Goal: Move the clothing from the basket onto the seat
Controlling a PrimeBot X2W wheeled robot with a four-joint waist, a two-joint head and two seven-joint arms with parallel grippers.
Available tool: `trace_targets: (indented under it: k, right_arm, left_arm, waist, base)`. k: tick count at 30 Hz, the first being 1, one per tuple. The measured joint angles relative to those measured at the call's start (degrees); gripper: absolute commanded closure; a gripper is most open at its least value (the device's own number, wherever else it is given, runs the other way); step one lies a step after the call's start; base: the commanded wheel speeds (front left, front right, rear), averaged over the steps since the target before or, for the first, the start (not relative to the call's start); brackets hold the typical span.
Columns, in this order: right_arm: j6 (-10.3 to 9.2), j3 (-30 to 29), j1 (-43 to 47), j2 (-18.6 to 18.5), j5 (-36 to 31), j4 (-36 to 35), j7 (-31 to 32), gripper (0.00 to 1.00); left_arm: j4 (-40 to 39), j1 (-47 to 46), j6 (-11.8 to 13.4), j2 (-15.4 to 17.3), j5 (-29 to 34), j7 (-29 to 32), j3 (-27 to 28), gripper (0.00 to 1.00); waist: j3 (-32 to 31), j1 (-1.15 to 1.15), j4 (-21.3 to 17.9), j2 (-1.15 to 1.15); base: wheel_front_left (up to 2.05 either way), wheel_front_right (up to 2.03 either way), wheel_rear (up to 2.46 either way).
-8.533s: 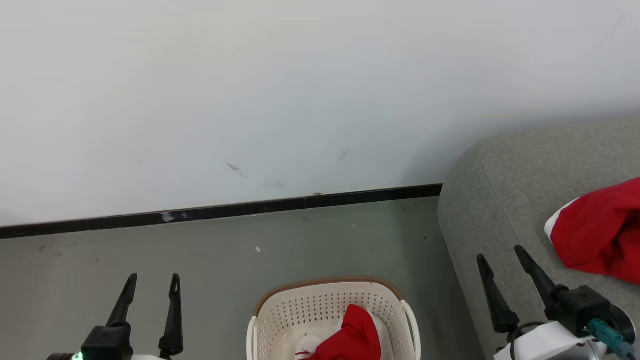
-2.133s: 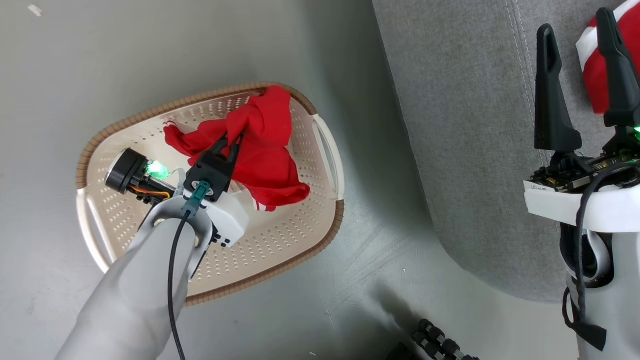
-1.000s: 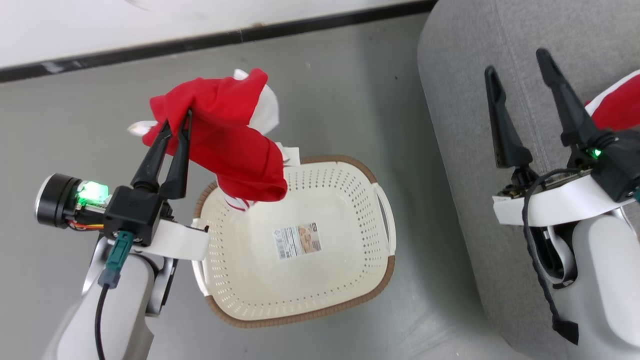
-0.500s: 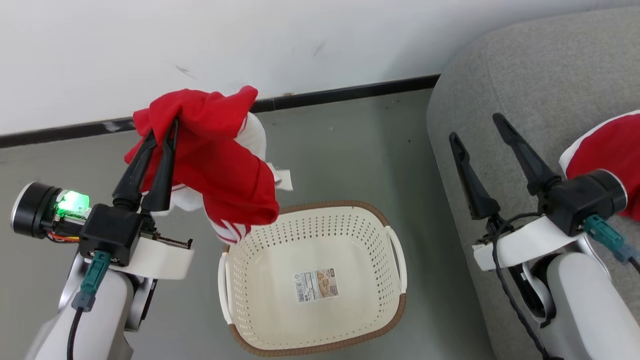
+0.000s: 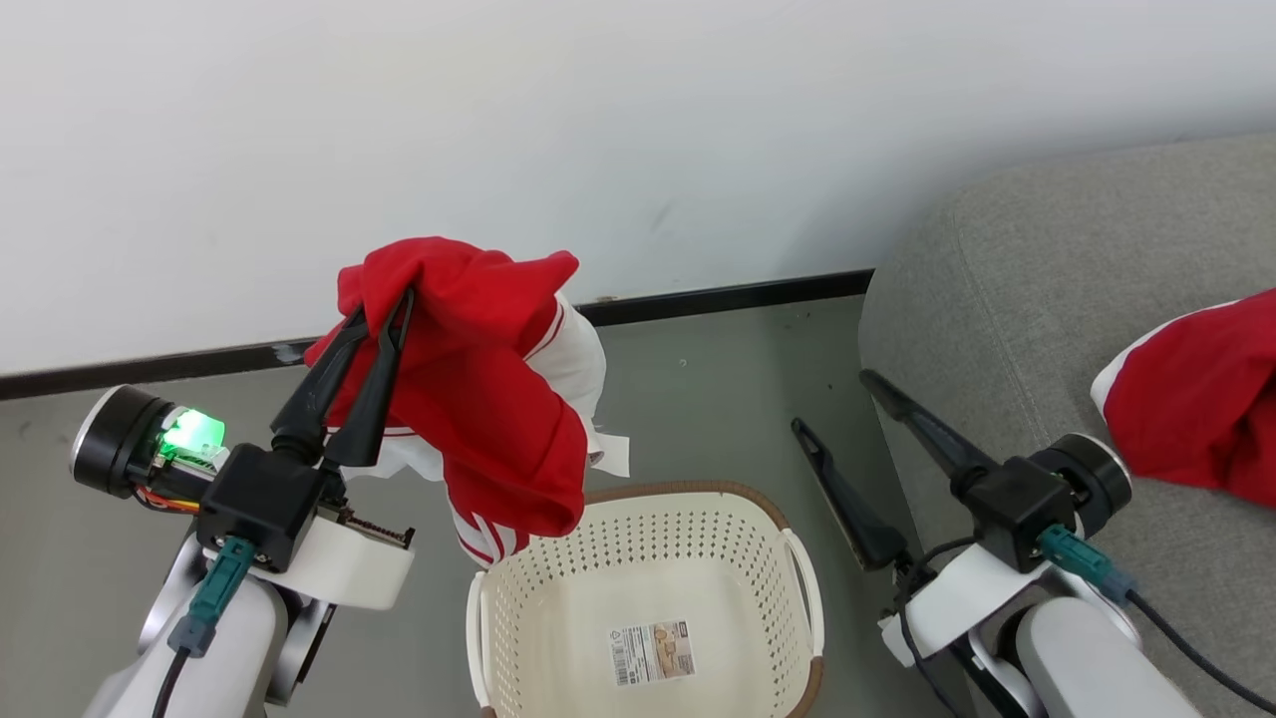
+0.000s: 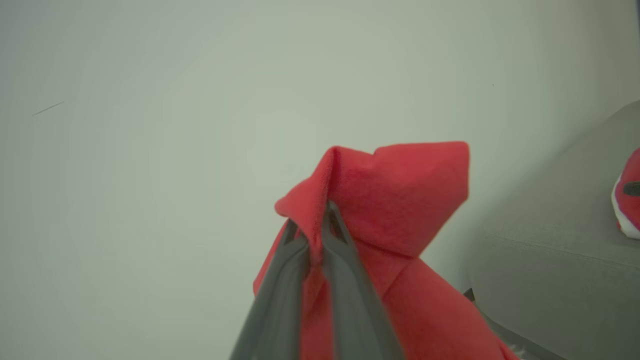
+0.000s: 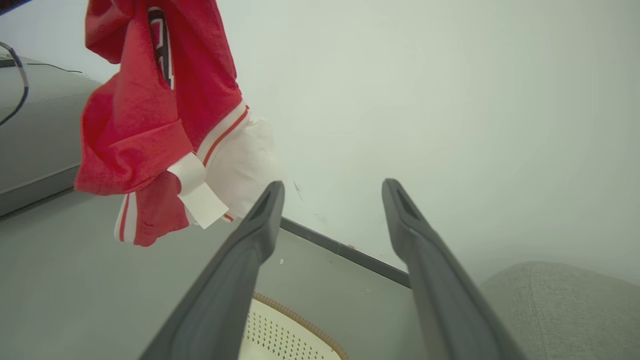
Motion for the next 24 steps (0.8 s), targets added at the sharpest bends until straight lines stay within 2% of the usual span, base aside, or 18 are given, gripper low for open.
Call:
trace_targets:
  k: [8,15,24]
  right_arm:
    - [0.00,9.57,0.06,-3.15,2.18,1.82,0.00,0.00]
    - [0.02,22.68,-2.77,-5.34,5.60,3.69,0.09,0.00]
    - [0.03,30.87,-10.10,-6.17,9.70,6.53,0.96,0.00]
  left_arm:
    - [-1.26,0.95,-1.48,0.01,-0.45,2.15,-1.48,1.00]
    - [-3.01,0.94,-3.01,-0.45,-1.00,3.58,-3.90,1.00]
    - [-5.20,0.86,-3.82,-1.99,-1.86,5.53,-6.13,1.00]
  waist:
    - [-4.04,0.00,0.82,0.00]
    - [-6.94,0.00,1.88,0.00]
    - [-8.77,0.00,3.61,0.00]
  base:
    - [0.00,0.00,0.00]
    - [0.00,0.00,0.00]
    - [0.00,0.00,0.00]
